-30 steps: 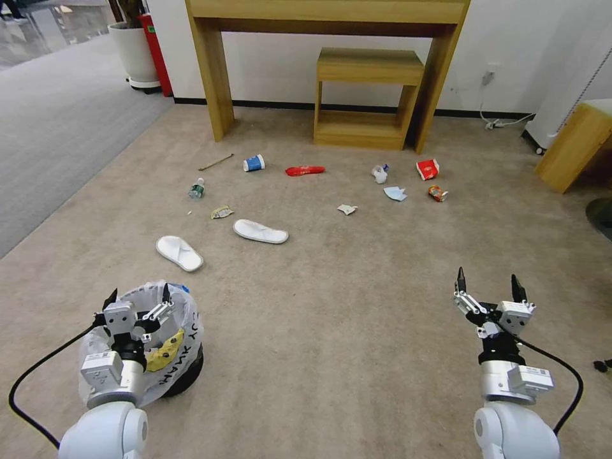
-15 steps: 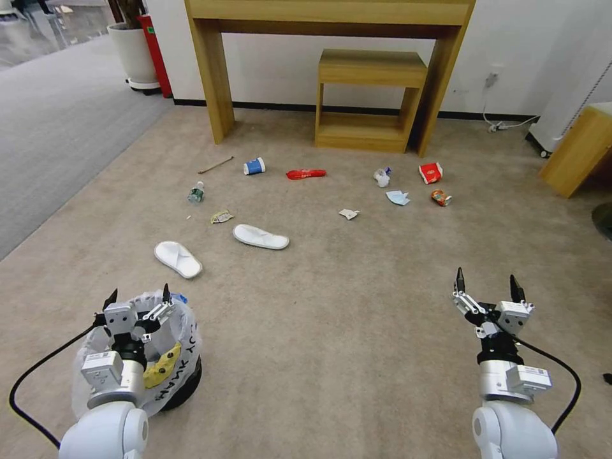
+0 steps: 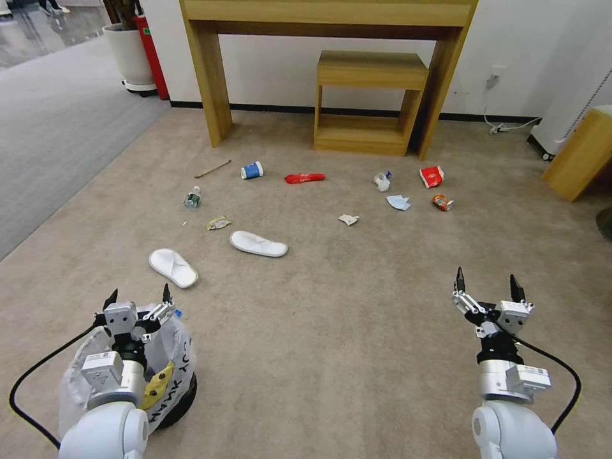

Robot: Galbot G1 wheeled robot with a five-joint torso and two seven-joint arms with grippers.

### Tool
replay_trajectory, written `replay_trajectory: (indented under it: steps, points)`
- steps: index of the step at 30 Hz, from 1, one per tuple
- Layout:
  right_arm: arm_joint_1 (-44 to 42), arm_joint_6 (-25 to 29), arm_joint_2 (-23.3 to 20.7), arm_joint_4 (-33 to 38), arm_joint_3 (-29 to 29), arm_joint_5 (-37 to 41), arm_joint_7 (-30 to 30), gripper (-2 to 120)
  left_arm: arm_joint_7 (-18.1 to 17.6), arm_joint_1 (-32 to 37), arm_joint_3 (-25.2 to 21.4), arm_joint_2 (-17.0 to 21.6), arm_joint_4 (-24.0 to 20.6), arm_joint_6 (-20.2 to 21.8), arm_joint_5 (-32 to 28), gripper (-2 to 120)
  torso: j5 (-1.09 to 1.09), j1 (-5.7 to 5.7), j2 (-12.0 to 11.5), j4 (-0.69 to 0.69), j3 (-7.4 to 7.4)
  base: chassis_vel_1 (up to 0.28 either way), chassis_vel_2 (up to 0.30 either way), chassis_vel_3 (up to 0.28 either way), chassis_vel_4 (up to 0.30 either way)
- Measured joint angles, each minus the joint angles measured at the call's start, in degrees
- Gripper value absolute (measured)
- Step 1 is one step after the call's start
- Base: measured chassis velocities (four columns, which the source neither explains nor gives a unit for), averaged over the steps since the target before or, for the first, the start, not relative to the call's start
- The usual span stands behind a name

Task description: Pick up the trash bin and place the garbage on the floor into it.

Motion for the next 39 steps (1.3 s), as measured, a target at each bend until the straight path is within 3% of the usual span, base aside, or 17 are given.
replay_trajectory:
  steps: [39]
  points:
    - [0.89,0.28,-0.18,-1.74,0.14,-0.18,-0.80,100,-0.06,-1.00,0.12,0.01,1.68,0.08,0.22,100,0.00,0.00,0.00,0.00,0.00,0.014,0.018,-0.013,-0.021]
